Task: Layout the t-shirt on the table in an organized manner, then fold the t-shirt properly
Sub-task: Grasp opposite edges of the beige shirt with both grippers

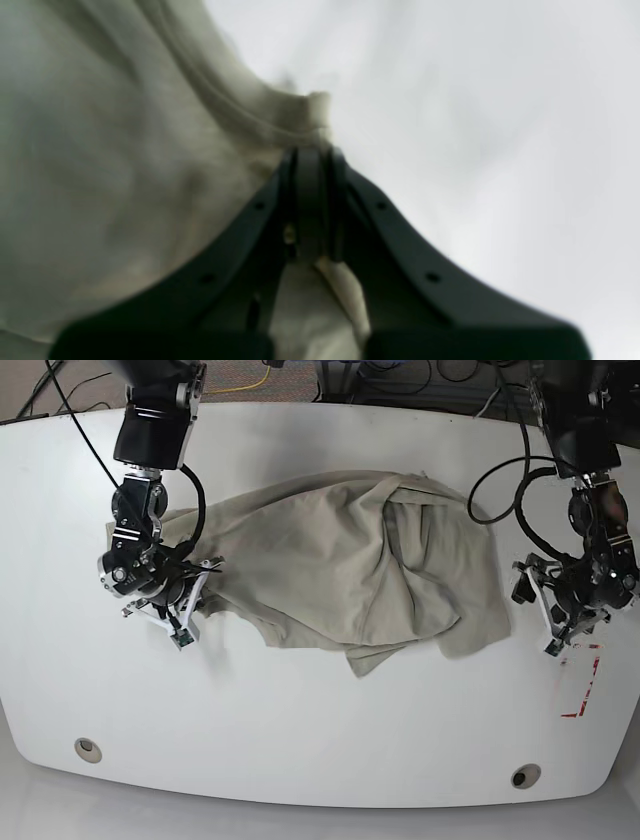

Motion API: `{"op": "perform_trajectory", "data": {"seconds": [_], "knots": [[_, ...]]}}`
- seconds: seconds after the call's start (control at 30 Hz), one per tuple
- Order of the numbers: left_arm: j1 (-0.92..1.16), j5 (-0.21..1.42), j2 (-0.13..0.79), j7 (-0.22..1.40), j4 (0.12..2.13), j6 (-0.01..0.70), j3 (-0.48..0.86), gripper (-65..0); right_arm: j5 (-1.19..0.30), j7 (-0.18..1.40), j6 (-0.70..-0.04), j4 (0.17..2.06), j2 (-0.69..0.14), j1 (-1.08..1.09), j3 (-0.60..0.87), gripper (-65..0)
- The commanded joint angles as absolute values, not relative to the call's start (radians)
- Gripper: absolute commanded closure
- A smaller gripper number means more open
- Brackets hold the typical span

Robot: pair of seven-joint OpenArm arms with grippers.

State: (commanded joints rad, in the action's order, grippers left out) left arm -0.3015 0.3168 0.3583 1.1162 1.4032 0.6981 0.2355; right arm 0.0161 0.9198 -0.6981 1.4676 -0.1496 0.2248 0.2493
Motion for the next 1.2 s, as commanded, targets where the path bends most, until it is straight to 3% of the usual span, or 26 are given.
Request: {"op": "perform_trajectory", "data": {"seconds": [0.47,0.9,0.97,1.0,1.13,1.2], "knots": [[-0.495,0.317,0.354,0.851,0.897,0.698,0.171,-42.1,0.015,0.92,-0.698,1.469,-0.151,0.213,0.251,0.0],[-0.515,0.317,0.271,0.786,0.748,0.698,0.165,-40.7,0.012,0.92,-0.698,1.489,-0.151,0.214,0.252,0.0],[-0.513,0.317,0.268,0.786,0.748,0.698,0.165,-36.8,0.012,0.92,-0.698,1.504,-0.15,0.213,0.252,0.0],[-0.509,0.315,0.263,0.786,0.748,0.698,0.165,-31.8,0.012,0.92,-0.698,1.511,-0.15,0.213,0.252,0.0],[-0.503,0.315,0.26,0.786,0.748,0.698,0.165,-2.8,0.012,0.92,-0.698,1.517,-0.15,0.214,0.255,0.0],[-0.503,0.315,0.26,0.789,0.746,0.698,0.165,0.0,0.012,0.92,-0.698,1.517,-0.15,0.214,0.255,0.0]]}}
